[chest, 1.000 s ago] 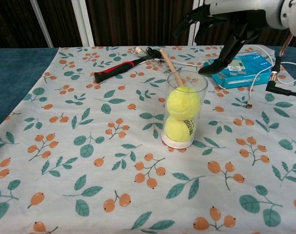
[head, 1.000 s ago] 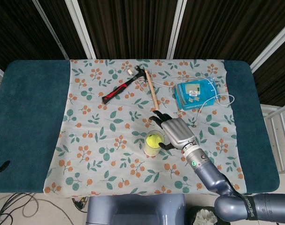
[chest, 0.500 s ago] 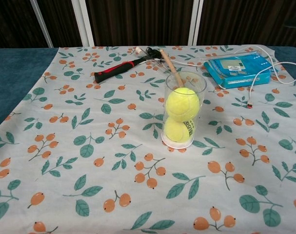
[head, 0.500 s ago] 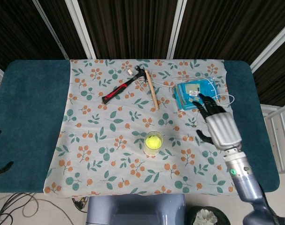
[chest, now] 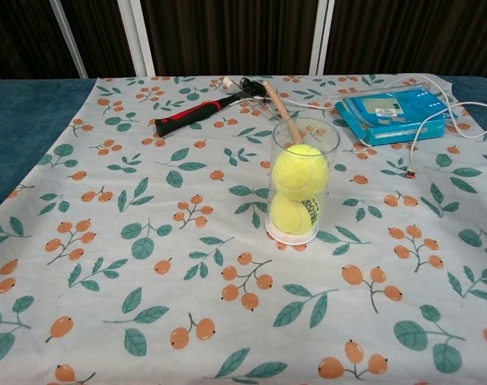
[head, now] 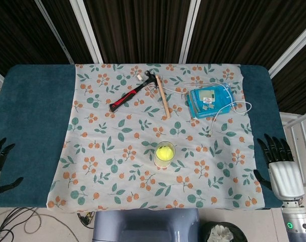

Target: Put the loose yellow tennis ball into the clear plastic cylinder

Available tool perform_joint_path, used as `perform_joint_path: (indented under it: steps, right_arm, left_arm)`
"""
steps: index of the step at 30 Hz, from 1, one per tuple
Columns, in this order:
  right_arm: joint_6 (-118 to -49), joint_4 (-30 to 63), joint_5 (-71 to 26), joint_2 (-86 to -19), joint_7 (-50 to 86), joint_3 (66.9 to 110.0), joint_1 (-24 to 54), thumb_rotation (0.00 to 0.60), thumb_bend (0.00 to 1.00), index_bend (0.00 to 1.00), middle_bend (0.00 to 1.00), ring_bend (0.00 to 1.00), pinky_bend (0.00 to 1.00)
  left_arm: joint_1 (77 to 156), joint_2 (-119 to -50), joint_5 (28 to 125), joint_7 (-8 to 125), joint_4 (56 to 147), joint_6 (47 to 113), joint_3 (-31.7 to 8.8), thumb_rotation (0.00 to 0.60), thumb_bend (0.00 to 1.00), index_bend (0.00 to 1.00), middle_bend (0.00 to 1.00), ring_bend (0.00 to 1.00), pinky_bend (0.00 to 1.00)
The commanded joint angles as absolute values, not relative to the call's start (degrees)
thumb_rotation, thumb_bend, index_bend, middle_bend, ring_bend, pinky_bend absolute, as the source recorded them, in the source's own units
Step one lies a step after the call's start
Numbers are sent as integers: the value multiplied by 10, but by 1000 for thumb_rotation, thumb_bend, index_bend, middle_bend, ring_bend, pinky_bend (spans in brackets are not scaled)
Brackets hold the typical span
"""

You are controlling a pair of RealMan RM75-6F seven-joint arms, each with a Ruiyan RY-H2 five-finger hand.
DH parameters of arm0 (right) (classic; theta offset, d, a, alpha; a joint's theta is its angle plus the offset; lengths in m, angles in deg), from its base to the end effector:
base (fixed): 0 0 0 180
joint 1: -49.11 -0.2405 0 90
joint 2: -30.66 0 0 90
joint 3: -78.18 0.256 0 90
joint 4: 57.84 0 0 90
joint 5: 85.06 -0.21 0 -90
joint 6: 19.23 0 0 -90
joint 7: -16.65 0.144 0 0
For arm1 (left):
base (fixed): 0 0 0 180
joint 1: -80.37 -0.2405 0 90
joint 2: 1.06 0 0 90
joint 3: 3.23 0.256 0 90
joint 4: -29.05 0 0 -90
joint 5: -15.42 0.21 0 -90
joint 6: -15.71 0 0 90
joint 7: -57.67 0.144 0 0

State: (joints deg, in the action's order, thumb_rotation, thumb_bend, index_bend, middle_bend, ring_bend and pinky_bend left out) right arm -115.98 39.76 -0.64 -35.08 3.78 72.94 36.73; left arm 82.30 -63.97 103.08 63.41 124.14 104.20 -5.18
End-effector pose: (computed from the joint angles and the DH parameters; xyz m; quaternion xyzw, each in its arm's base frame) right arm -0.2733 -0.1870 0.1536 0.6139 -0.3071 0.4006 0.6069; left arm -0.3059 0.1614 0.1655 -0.5988 -0.3617 -0.3703 0.6111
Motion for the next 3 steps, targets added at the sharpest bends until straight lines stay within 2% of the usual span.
perform_joint_path:
  steps: [1, 3]
  right_arm:
    - [-1159, 366, -4, -375, 41, 729, 387, 600, 336, 98, 36, 32, 61]
    - [-1157, 358, -5, -381, 42, 735, 392, 600, 336, 97, 36, 32, 61]
  left_arm:
    - [824, -641, 1034, 639, 1242, 1041, -49, 600, 21, 157, 0, 0, 0]
    - [825, -642, 1035, 642, 1242, 1039, -48, 600, 21, 157, 0, 0, 0]
